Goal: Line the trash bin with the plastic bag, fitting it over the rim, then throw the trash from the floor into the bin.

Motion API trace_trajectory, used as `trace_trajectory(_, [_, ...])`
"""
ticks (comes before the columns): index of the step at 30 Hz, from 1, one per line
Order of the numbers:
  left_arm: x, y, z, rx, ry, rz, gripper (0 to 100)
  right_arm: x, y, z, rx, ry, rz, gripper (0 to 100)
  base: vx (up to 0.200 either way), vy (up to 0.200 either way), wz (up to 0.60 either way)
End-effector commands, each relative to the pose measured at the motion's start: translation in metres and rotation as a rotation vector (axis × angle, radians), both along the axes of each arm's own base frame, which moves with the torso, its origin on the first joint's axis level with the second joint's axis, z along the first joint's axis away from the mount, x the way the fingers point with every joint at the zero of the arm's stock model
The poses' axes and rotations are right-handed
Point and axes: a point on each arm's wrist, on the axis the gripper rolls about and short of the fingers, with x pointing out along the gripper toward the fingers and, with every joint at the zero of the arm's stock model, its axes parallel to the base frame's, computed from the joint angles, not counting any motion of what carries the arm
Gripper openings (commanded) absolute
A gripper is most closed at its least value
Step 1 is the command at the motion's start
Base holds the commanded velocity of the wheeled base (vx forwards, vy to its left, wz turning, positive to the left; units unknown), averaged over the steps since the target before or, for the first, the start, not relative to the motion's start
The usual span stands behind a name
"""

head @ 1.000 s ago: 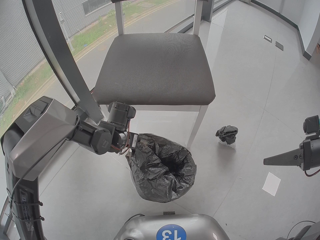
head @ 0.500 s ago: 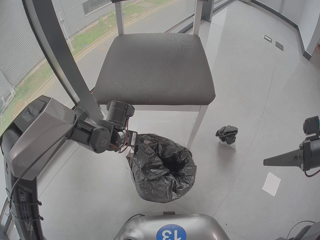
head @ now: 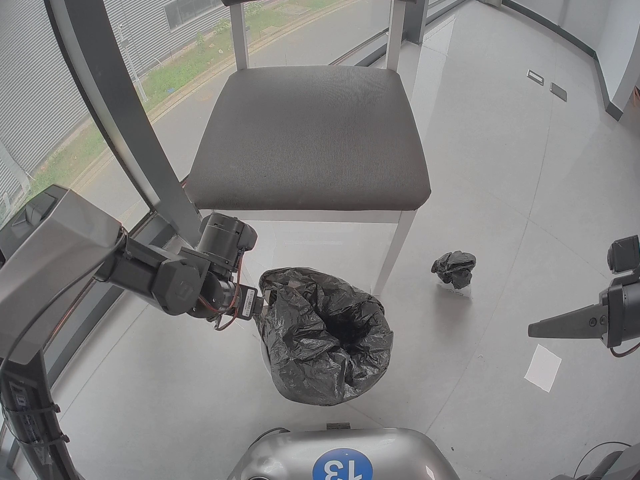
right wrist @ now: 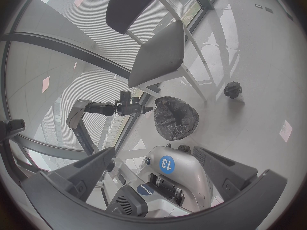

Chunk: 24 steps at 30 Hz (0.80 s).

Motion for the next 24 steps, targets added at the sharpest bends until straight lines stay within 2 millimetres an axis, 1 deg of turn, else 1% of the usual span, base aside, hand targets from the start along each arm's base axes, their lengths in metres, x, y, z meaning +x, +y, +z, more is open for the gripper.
trace_trajectory(1, [-0.015, -0.001, 0.009, -0.015, -0.002, -0.013, 100, -0.001, 0.0, 0.0, -0.001, -0.003, 0.003, 100, 0.0, 0.0, 0.0])
trace_trajectory(3, [-0.024, -0.004, 0.016, -0.059, -0.004, -0.02, 100, -0.001, 0.0, 0.0, -0.003, -0.005, 0.005, 100, 0.0, 0.0, 0.0])
trace_trajectory(4, [-0.031, -0.005, 0.019, -0.074, 0.01, -0.043, 100, -0.001, 0.0, 0.0, -0.004, -0.006, 0.005, 100, 0.0, 0.0, 0.0])
trace_trajectory(5, [-0.033, -0.005, 0.019, -0.076, 0.015, -0.047, 100, -0.001, 0.0, 0.0, -0.004, -0.006, 0.005, 100, 0.0, 0.0, 0.0])
trace_trajectory(6, [-0.042, -0.005, 0.018, -0.08, 0.044, -0.068, 100, -0.001, 0.0, -0.001, -0.004, -0.006, 0.007, 100, 0.0, 0.0, 0.0])
trace_trajectory(7, [-0.05, -0.005, 0.017, -0.076, 0.063, -0.083, 100, -0.001, 0.001, -0.001, -0.004, -0.006, 0.012, 100, 0.0, 0.0, 0.0])
trace_trajectory(11, [-0.063, -0.006, 0.009, -0.07, 0.112, -0.107, 100, -0.001, 0.001, -0.002, -0.006, 0.001, 0.014, 100, 0.0, 0.0, 0.0])
trace_trajectory(15, [-0.076, -0.01, -0.004, -0.1, 0.201, -0.176, 100, 0.0, 0.001, -0.002, -0.007, -0.003, 0.017, 100, 0.0, 0.0, 0.0])
trace_trajectory(18, [-0.079, -0.016, -0.009, -0.121, 0.23, -0.193, 100, 0.0, 0.001, -0.002, -0.009, -0.001, 0.018, 100, 0.0, 0.0, 0.0])
trace_trajectory(19, [-0.08, -0.027, -0.017, -0.149, 0.258, -0.197, 100, -0.001, 0.001, -0.003, -0.01, 0.002, 0.018, 100, 0.0, 0.0, 0.0])
trace_trajectory(21, [-0.076, -0.038, -0.023, -0.156, 0.27, -0.201, 100, -0.001, 0.001, -0.005, -0.012, 0.003, 0.018, 100, 0.0, 0.0, 0.0])
trace_trajectory(24, [-0.073, -0.049, -0.026, -0.163, 0.272, -0.223, 100, -0.002, 0.001, -0.006, -0.017, 0.001, 0.024, 100, 0.0, 0.0, 0.0])
